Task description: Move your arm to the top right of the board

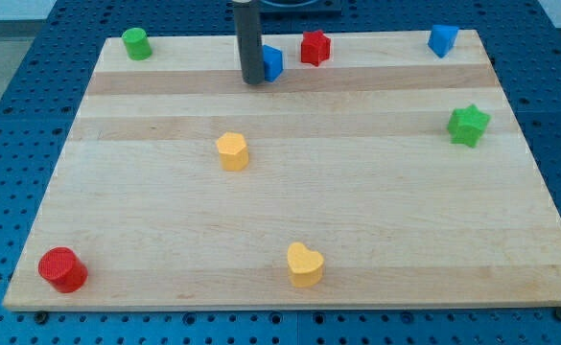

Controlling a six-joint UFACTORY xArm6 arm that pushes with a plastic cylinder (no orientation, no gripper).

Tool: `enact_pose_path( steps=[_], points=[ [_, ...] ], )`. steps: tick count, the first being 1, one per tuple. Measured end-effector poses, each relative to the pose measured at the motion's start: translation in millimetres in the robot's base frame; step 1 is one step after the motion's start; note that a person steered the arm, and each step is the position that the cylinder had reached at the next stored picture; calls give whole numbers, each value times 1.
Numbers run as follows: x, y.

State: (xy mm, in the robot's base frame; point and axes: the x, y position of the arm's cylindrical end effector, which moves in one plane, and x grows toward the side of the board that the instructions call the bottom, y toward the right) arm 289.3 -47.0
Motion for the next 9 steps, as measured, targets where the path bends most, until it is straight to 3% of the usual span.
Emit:
enact_pose_path(
  steps=[3, 5, 9],
  points=[
    [-14, 55],
    [-2, 98],
    [5, 280]
  ],
)
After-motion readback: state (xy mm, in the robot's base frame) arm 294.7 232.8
